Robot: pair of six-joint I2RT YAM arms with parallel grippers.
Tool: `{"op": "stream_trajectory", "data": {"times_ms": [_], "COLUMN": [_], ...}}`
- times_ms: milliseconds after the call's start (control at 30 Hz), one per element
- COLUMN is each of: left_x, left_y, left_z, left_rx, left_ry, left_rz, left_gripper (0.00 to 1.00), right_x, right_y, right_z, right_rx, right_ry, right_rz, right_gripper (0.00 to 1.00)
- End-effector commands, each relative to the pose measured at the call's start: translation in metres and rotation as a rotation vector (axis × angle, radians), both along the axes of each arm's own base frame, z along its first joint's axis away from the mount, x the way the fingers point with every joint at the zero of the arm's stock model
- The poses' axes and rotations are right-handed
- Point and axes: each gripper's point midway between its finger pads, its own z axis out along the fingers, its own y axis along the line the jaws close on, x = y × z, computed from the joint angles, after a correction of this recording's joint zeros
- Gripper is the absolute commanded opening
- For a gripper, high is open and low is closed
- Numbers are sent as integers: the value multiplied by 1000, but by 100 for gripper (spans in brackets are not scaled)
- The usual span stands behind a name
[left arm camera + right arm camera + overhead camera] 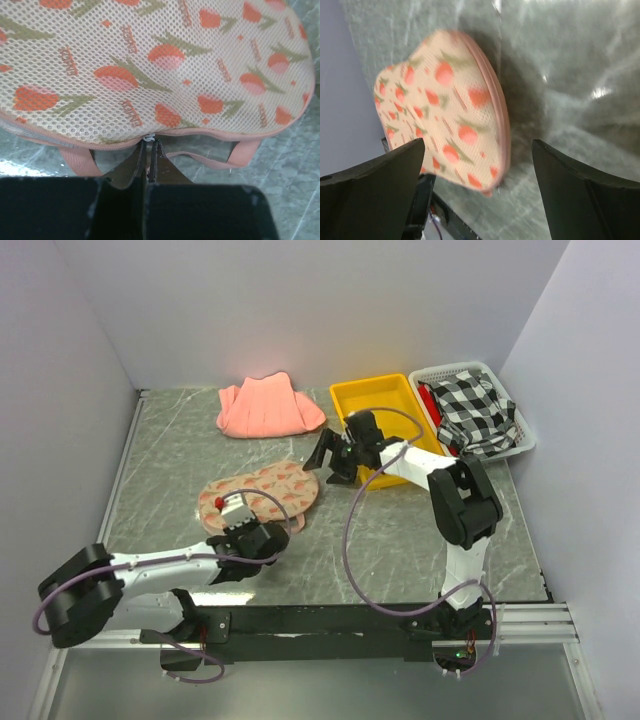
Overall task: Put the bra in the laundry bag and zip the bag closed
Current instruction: Zip the zipper on the laundry bag.
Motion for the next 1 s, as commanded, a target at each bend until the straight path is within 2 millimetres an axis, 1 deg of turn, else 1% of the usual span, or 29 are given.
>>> {"op": "stream_trajectory", "data": {"times_ms": [0, 33, 67, 100, 133, 167, 233, 267, 333, 367, 400, 533, 567, 767, 800, 833, 867, 900, 933, 967], "left_x": [20, 21, 21, 25, 27, 28, 33, 34, 37, 38, 39, 37, 37, 37, 38, 38, 37, 37, 38, 37], "left_y": [-38, -46, -52, -61, -71, -78, -95, -101, -118, -122, -129, -141, -143, -152, -155, -157, -160, -164, -167, -169], "left_z": [26, 28, 25, 33, 38, 35, 46, 44, 53, 51, 55, 55, 56, 60, 63, 62, 62, 63, 63, 63], "left_rx": [-63, -70, -56, -66, -80, -62, -83, -61, -76, -69, -77, -82, -87, -90, -101, -91, -95, -99, -96, -97], "left_ry": [-66, -72, -62, -73, -86, -78, -98, -96, -117, -115, -119, -115, -119, -129, -138, -136, -132, -134, -136, -136], "left_rz": [-31, -49, -67, -76, -95, -120, -149, -172, -216, -226, -238, -276, -284, -324, -328, -343, -357, -369, -382, -391], "left_gripper": [1, 1, 1, 1, 1, 1, 1, 1, 1, 1, 1, 1, 1, 1, 1, 1, 1, 1, 1, 1], "right_x": [-25, -32, -39, -49, -56, -66, -72, -77, -76, -76, -74, -67, -64, -55, -53, -53, -52, -50, -48, -47], "right_y": [1, 1, 2, -1, 0, 1, -1, -2, 0, 2, 5, 14, 16, 23, 24, 26, 29, 32, 32, 35], "right_z": [26, 26, 39, 31, 33, 39, 41, 44, 47, 47, 50, 48, 44, 32, 31, 22, 23, 26, 22, 22], "right_rx": [117, 139, 179, 178, 187, 202, 198, 213, 238, 254, 273, 312, 314, 293, 290, 276, 280, 296, 291, 292], "right_ry": [5, 21, 17, 26, 26, 25, 25, 30, 18, 29, 22, 49, 67, 81, 80, 99, 105, 93, 97, 94], "right_rz": [-17, -12, -14, -22, -17, -9, -23, -31, -44, -42, -38, -40, -49, -56, -53, -48, -42, -34, -39, -37], "right_gripper": [96, 96, 97, 97, 97, 97, 97, 97, 97, 96, 95, 93, 92, 89, 84, 82, 80, 76, 74, 73]}}
